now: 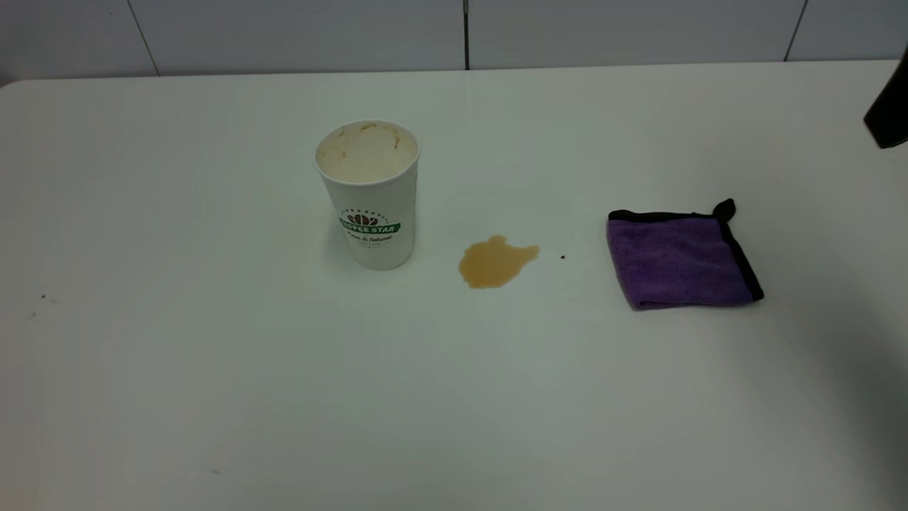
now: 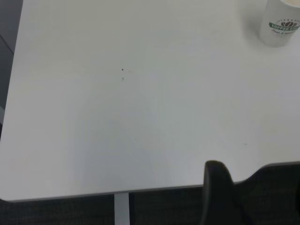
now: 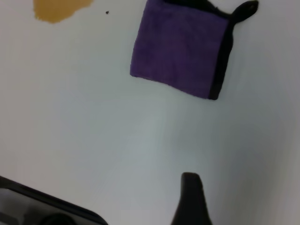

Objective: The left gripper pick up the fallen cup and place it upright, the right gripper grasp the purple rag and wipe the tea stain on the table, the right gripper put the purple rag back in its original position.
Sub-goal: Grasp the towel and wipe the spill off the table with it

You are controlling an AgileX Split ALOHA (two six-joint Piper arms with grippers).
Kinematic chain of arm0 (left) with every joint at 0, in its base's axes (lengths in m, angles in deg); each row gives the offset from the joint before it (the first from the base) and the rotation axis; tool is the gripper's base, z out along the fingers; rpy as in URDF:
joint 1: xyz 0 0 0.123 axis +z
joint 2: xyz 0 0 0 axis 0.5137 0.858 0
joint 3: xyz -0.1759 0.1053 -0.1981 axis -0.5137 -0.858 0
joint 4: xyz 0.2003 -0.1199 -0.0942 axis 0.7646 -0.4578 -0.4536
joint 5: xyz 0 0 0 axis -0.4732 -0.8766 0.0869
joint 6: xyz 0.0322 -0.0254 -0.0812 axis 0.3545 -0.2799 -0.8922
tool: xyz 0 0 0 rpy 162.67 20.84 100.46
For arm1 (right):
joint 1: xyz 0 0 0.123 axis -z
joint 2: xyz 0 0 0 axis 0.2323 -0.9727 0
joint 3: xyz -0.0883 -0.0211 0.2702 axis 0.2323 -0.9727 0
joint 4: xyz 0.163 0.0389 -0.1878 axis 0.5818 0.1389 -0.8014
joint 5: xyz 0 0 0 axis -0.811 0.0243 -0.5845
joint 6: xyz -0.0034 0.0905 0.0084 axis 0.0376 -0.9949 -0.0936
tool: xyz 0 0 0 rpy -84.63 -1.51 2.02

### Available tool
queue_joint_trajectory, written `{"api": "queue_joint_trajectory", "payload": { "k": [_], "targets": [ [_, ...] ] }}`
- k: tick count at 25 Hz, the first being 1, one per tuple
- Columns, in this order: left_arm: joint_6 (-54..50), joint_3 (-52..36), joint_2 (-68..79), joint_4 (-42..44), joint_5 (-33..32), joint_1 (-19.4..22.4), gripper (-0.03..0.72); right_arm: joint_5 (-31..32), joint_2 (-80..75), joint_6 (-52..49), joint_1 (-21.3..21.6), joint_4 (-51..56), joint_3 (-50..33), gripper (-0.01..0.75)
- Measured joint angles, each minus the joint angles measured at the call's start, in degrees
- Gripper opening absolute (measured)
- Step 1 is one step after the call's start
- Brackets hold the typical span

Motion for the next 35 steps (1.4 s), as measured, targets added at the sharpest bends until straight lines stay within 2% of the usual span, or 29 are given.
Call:
{"api": "queue_joint_trajectory", "payload": {
  "k": [4,8,21,32,35],
  "targets": [
    [0.00,0.00,0.00,0.00,0.00,0.00,0.427,-2.69,-10.64,2.28,-2.42,0.86,5.07,0.621],
    [0.00,0.00,0.00,0.00,0.00,0.00,0.427,-4.13,-21.13,2.66,-2.91,1.02,11.05,0.611],
    [-0.06,0.00,0.00,0.00,0.00,0.00,0.427,-3.19,-43.03,2.85,-4.77,2.38,29.71,0.594],
    [-0.06,0.00,0.00,0.00,0.00,0.00,0.427,-3.46,-52.48,3.88,-5.09,3.88,35.62,0.593],
    [-0.06,0.00,0.00,0.00,0.00,0.00,0.427,-2.80,-53.38,3.88,-5.20,3.98,36.95,0.560]
  ]
}}
